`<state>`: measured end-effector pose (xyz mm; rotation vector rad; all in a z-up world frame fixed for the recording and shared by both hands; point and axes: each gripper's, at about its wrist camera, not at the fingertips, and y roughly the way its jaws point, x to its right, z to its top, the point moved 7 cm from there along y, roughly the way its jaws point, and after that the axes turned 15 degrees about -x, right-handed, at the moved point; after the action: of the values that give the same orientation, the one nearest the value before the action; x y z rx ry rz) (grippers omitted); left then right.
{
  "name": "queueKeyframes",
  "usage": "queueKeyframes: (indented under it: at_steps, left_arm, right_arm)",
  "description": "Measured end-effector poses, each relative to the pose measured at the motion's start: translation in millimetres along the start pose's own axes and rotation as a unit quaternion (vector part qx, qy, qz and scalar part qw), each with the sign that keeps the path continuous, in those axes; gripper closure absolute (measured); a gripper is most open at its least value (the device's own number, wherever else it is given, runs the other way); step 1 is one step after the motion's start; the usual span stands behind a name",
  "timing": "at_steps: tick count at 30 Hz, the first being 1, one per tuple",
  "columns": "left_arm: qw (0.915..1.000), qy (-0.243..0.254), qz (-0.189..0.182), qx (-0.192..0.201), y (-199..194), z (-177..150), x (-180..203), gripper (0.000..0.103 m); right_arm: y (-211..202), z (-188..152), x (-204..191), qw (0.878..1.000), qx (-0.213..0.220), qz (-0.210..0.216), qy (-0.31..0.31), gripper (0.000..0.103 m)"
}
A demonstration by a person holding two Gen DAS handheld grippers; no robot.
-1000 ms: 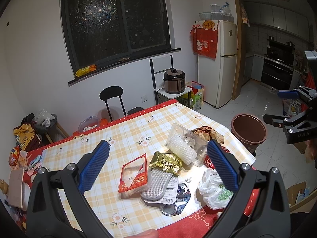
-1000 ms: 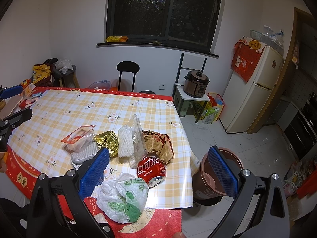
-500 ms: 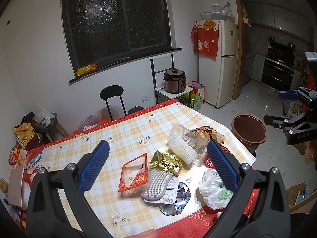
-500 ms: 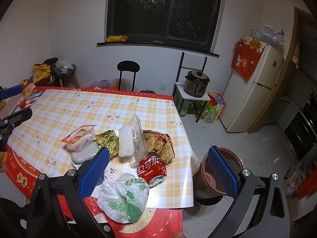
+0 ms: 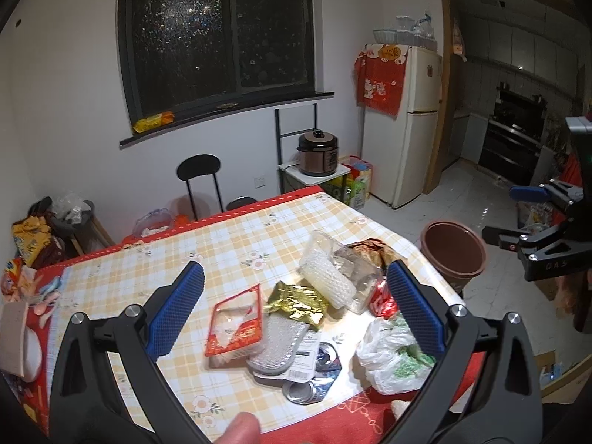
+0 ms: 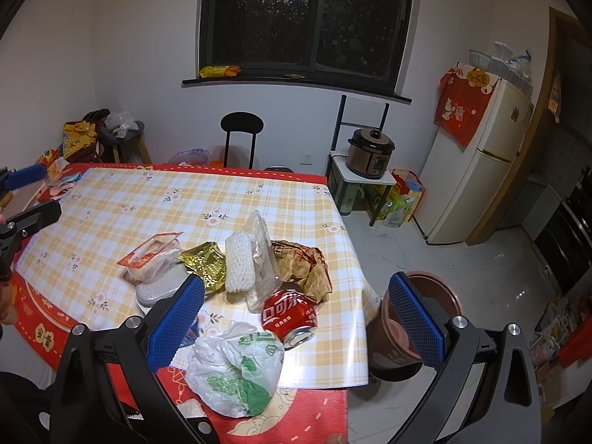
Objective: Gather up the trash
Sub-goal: 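Reach the right gripper to the white-green plastic bag and grasp it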
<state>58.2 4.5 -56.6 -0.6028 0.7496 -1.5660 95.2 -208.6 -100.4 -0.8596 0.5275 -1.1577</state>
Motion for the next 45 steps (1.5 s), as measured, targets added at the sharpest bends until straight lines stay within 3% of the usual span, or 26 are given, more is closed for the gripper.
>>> queueKeyframes:
  at_steps: [9, 14, 22, 30, 40, 45]
  left_arm:
    - [0.9995, -0.017, -0.023, -0.01, 31.8, -26.0, 1.0, 0.005]
    - [0.9993, -0.029, 0.016, -0.016, 54.7, -45.8, -6.8, 0.005]
    - [0.9939, -0.094, 0.014, -0.055, 83.9, -84.8, -10.0, 0.005]
    - [0.9885, -0.121, 0.039, -0.082, 99.0, -102.9, -0.8, 0.006]
    - [0.9682, -0.213, 0.074, -0.109, 108.6, -127.8, -4.1, 0.006]
    - [0.9641, -0.219, 0.087, -0.122, 109.0, -146.7, 1.9, 0.006]
  right_arm:
    - [27.4, -20.2, -2.8, 0.998, 0.0, 0.044, 0.04, 0.005]
    - [52.6, -34.7, -4.1, 0.995, -0.013, 0.06, 0.072, 0.005]
    - [90.0, -71.6, -15.5, 0.991, -0.035, 0.073, 0.11, 0.005]
    - [109.6, -80.1, -32.5, 0.994, -0.055, 0.078, 0.05, 0.005]
    - [141.0, -90.5, -6.2, 0.991, -0.089, 0.101, 0.025, 0.005]
    - [166.7, -98.8, -16.6, 0.987, -0.117, 0.113, 0.005, 0.005]
